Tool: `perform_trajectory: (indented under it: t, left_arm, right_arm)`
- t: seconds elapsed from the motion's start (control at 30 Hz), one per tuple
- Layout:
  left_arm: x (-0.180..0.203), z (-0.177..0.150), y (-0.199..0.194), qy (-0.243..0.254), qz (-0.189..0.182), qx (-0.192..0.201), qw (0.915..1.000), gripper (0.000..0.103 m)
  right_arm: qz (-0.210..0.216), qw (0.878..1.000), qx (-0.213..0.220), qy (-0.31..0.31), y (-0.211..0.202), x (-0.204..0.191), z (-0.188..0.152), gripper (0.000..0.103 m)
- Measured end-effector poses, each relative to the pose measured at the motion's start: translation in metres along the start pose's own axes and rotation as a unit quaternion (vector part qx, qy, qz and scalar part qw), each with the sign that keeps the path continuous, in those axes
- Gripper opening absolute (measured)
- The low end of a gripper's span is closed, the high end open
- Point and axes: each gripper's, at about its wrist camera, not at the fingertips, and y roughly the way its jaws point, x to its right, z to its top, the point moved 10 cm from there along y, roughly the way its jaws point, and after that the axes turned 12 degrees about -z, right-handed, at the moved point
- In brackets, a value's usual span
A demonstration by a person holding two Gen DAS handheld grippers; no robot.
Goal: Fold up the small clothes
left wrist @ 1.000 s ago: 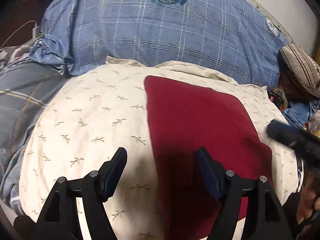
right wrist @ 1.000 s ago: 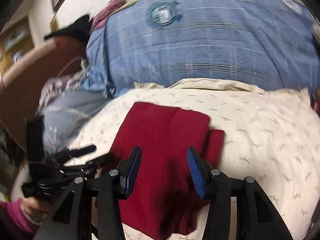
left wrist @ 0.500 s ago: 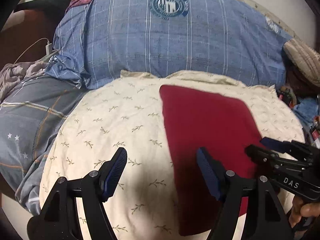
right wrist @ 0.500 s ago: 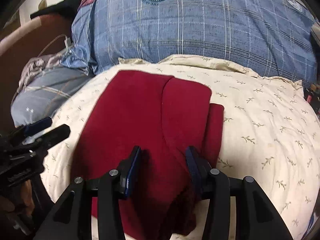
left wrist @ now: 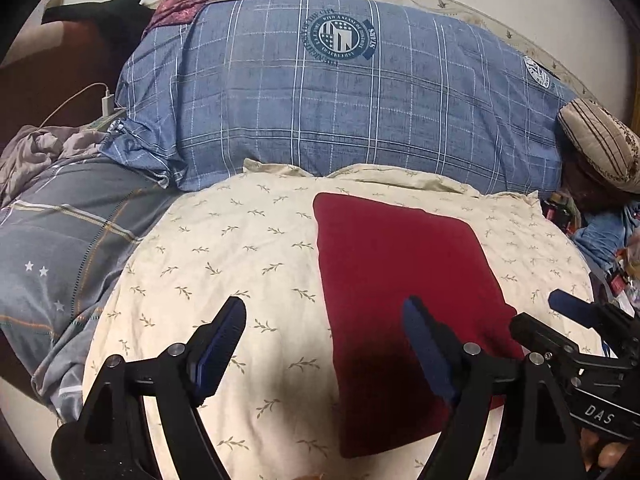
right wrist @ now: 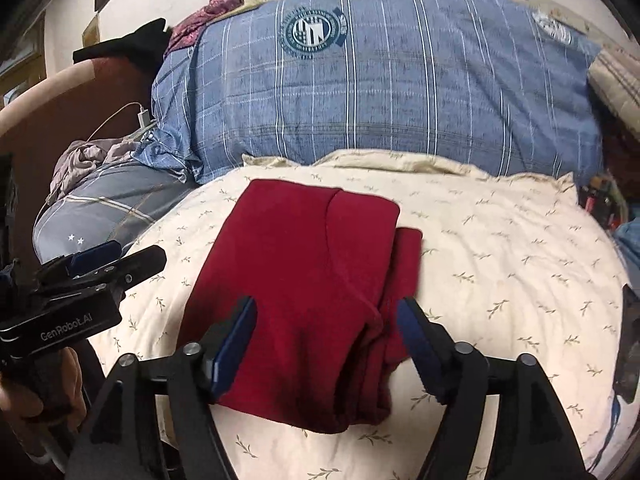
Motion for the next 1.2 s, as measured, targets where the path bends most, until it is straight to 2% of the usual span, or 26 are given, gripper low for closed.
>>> perform_trajectory:
  t: [0.2,1.2]
  left_arm:
    - [0.002,0.001,-0.007,0.01,0.005,0.007,0.9999,0.08]
    - [0.005,-0.002,0.008,0.014,0.007,-0.014,0.9998,0.08]
  right_arm:
    - [0.002,1.0,-0.004,0.005,0.002,-0.001,-0.002,0.08]
    - [-0.014,1.0,-0.018,0.006,0.013,-0.001,-0.007,0.08]
